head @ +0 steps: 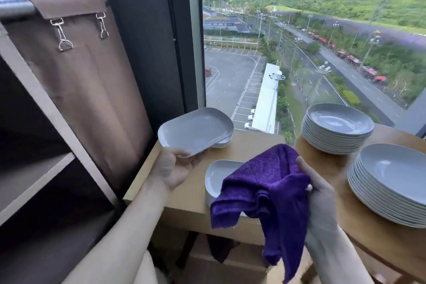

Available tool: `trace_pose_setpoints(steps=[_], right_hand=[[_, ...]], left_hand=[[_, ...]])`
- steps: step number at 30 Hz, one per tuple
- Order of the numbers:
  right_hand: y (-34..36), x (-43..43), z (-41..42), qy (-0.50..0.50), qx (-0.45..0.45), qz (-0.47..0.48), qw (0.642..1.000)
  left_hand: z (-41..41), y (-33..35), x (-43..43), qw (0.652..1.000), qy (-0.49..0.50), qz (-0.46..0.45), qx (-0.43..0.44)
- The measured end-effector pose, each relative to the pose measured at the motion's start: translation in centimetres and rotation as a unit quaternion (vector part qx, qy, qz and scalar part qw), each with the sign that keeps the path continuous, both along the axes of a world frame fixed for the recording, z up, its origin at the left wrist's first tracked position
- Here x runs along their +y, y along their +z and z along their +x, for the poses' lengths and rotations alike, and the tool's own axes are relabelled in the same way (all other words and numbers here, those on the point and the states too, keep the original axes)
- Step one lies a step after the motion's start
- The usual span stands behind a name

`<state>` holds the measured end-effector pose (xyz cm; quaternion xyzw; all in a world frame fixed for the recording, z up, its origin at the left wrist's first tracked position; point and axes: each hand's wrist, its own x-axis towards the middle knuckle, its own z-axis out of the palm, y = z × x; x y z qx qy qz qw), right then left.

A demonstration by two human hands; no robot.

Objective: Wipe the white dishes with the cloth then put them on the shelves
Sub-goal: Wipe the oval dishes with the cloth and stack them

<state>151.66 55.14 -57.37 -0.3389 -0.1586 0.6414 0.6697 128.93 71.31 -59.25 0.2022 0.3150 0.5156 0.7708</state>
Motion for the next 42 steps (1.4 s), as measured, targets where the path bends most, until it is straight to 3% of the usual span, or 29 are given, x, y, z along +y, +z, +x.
trace_pose_setpoints(steps=[3,7,9,12,17,22,30,37,42], right_hand=[[-0.4,-2.3,-1.2,0.062,-0.028,0.001,0.998],[-0.8,-3.9,-3.7,0.027,-0.258,-0.053,0.964],[-1.3,-4.2,-4.7,0.008,-0.408,-0.026,0.912],[-2.3,-4.7,-5.7,0.004,-0.59,-0.013,0.807],[-3.8,-5.9,-7.3,0.032,-0.762,-0.07,0.643],[-4.9,-8.1,-8.5,0.09,-0.827,-0.069,0.551],[-5.1,-13.3,-10.5,0.187,-0.871,0.073,0.449],[-6.6,-14.9,-7.8,0.171,-0.899,0.05,0.4],[-7.7,-14.1,-3.8,0.122,-0.899,-0.009,0.42]], left_hand=[[-1.3,-1.7,-4.8,0.997,-0.056,0.041,-0.017],[-2.2,-3.0,-10.5,0.993,-0.099,0.067,-0.022],[-2.6,-3.2,-13.0,0.991,-0.111,0.057,-0.037],[-3.0,-3.3,-15.2,0.988,-0.138,0.035,-0.066],[-3.8,-4.6,-17.4,0.984,-0.15,-0.013,-0.095],[-3.1,-5.2,-18.6,0.985,-0.154,-0.018,-0.073],[-0.9,-6.8,-21.0,0.989,-0.14,-0.039,0.006],[-0.9,-6.4,-21.1,0.99,-0.133,-0.032,-0.019],[-1.2,-6.6,-21.1,0.99,-0.141,-0.025,-0.013]])
